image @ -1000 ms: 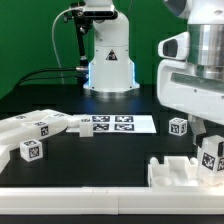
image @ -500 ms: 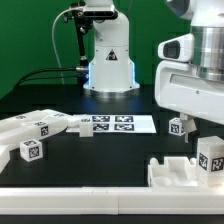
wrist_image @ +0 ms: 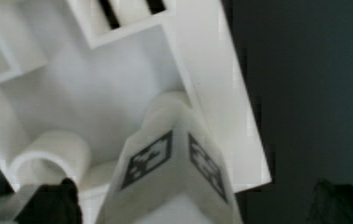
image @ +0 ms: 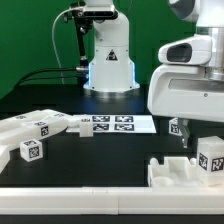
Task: Assemble chair
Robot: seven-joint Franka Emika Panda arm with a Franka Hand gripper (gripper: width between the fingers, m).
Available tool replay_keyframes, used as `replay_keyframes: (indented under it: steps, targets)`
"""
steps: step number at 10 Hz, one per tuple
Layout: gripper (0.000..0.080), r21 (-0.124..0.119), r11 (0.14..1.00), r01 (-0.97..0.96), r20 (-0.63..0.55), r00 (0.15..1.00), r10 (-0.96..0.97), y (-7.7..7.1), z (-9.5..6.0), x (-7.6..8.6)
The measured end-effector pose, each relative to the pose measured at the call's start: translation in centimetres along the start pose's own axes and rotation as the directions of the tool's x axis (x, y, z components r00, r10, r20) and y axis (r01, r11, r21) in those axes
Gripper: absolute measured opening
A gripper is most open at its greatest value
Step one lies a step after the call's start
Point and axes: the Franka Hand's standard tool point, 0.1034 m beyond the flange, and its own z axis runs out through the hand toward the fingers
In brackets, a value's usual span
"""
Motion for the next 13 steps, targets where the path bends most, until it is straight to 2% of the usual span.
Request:
replay_keyframes:
  steps: [1,2,3,4,5,6,7,10,11,13]
  targets:
    - [0.0649,-0.012,0.950,0.312,-0.017,0.950,-0.312,0.43,-0.21,0.50]
    - [0.0649,-0.014,0.915,0.404,-0.030,0.914,-0.404,0.80,-0.16,0.83]
    - [0.0649,-0.013,0.924,0.382,-0.028,0.924,-0.382,0.73,-0.11,0.76]
    - [0.0560,-0.012,0.938,0.346,-0.029,0.938,-0.346,0.72,-0.08,0.74]
    - [0.0560,-0.009,0.958,0.285,-0.029,0.958,-0.286,0.73,-0.05,0.74]
    - [0.0376,-0.007,0.976,0.216,-0.029,0.976,-0.216,0.73,-0.01,0.72]
    - [0.0285,-0.005,0.987,0.161,-0.031,0.987,-0.161,0.68,0.00,0.73]
    - [0.0285,0.018,0.977,-0.215,-0.073,0.974,0.215,0.60,0.04,1.14]
    - [0.0285,0.030,0.915,-0.403,-0.069,0.912,0.404,0.84,0.09,1.13]
    - [0.0285,0.063,0.715,-0.697,-0.025,0.715,0.699,1.42,0.19,1.13]
